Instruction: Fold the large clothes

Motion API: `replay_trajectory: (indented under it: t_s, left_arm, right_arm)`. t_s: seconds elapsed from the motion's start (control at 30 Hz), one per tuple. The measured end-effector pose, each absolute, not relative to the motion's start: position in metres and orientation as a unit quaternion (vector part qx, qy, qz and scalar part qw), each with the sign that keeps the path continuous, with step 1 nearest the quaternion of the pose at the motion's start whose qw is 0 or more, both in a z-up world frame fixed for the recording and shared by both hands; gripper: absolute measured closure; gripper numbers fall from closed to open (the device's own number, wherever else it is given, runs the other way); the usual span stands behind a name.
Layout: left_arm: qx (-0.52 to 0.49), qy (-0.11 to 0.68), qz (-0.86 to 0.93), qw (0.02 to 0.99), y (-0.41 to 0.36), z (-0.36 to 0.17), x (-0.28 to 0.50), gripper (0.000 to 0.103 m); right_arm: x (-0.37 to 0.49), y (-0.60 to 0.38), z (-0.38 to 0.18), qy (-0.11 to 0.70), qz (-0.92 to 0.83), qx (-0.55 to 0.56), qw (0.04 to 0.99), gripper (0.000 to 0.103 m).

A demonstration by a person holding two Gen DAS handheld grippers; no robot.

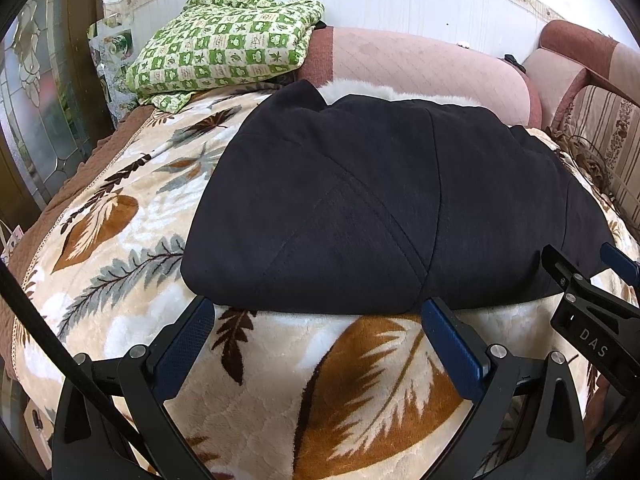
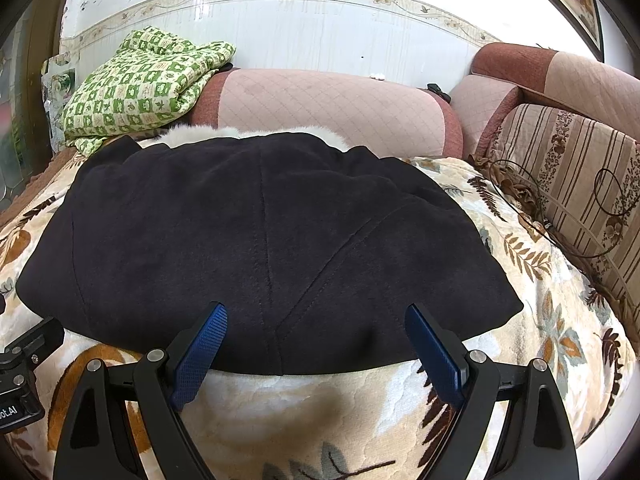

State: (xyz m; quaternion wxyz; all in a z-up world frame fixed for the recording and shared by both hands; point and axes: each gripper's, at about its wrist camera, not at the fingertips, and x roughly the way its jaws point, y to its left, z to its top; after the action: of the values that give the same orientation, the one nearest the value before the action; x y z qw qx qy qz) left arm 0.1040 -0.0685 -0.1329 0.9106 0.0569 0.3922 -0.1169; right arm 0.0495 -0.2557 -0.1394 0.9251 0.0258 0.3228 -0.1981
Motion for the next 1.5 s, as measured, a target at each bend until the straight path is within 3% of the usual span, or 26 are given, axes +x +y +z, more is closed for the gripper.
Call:
replay_trajectory:
  t_s: [1.5]
  left_arm:
    - [0.09, 0.341, -0.131, 0.926, -0.095, -0.109, 0.069, 0.0]
  right_arm:
    - [0.033, -0.282, -0.134, 0.349, -0.221, 0.072, 0.908, 0.01]
